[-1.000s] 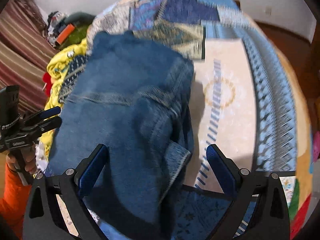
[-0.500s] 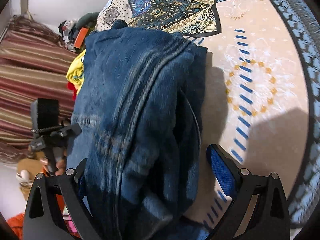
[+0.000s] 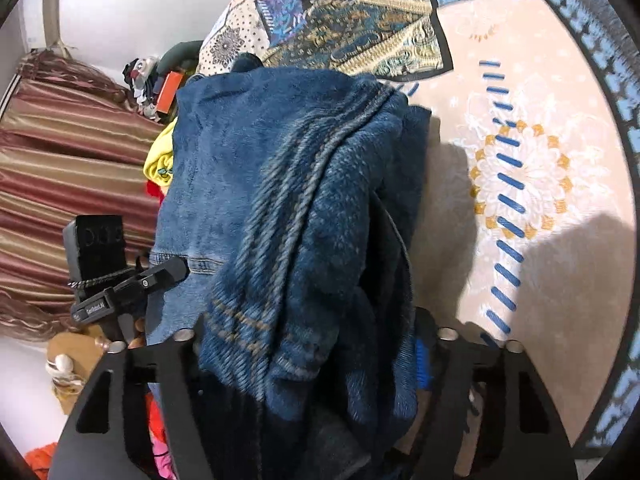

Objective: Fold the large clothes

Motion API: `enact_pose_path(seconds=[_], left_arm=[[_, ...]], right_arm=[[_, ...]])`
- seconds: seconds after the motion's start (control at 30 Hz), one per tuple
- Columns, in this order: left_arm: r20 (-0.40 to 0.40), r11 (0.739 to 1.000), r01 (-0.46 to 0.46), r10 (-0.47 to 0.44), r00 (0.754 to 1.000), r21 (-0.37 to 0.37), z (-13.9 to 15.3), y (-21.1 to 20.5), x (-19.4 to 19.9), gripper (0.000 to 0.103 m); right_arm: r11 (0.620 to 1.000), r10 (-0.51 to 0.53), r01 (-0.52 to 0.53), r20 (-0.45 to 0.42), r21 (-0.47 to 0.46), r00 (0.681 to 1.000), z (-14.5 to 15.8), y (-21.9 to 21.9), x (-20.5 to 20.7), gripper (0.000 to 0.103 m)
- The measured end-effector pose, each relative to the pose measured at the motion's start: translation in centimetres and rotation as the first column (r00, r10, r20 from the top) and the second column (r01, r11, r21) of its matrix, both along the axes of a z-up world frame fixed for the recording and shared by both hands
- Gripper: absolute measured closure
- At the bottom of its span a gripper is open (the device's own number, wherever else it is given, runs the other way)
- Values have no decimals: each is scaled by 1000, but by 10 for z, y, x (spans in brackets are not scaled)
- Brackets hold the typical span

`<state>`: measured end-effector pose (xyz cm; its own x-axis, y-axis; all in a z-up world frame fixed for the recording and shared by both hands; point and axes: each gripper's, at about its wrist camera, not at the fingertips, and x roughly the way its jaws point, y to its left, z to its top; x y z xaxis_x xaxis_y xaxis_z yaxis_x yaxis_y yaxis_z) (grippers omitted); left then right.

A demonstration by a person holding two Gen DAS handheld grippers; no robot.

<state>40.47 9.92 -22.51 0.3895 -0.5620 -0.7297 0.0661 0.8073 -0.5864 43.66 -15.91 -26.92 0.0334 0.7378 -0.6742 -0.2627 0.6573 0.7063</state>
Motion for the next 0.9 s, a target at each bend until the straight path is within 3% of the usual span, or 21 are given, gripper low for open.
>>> enact_pose_path(seconds=[0.1, 0.23, 0.43, 0.7, 0.9], left_arm=[[46, 1000, 16, -17, 999, 22, 19, -7, -10, 61], [116, 998, 25, -32, 993, 55, 49, -5, -28, 64], [230, 998, -22, 7, 973, 60, 102, 25, -50, 65], [384, 991, -103, 61, 921, 90, 170, 95, -57, 65], [446, 981, -163, 99, 890, 107, 187, 151, -41, 65]], right_arm=[[1000, -2, 3, 49, -16, 999, 16, 2, -6, 62], [999, -1, 5, 105, -38, 994, 39, 8, -18, 68], [1000, 17, -13, 217, -17, 976, 81, 35, -30, 69], [997, 49, -68, 372, 37, 927, 141, 95, -27, 69], [993, 53, -92, 426, 72, 903, 157, 152, -5, 70]])
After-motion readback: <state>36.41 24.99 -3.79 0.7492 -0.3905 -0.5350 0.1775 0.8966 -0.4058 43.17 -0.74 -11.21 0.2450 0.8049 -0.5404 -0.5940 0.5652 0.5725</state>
